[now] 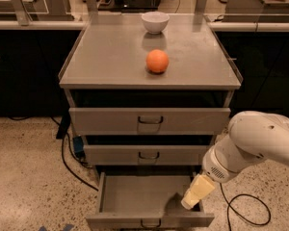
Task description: Close bottom drawer
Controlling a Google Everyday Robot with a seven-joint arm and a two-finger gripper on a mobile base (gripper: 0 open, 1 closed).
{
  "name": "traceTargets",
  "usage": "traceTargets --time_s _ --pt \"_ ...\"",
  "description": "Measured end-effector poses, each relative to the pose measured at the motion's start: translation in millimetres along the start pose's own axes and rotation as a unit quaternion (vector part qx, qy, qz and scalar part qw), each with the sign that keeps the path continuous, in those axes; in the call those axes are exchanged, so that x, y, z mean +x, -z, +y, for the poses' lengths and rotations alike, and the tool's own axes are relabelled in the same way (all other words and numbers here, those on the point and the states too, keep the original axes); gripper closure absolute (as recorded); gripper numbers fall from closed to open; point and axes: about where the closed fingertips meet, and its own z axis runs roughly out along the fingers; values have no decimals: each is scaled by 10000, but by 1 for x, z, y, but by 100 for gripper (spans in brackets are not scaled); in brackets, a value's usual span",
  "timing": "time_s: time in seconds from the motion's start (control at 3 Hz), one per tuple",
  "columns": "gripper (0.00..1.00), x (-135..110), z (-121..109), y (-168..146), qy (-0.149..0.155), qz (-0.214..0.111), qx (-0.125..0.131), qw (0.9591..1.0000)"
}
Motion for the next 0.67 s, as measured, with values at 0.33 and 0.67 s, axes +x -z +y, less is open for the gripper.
traceTargets --time_s 0.33,0.67 --pt "0 0 0 0 0 0 0 10000" --pt "0 3 2 -20 -68 -218 -70 9997"
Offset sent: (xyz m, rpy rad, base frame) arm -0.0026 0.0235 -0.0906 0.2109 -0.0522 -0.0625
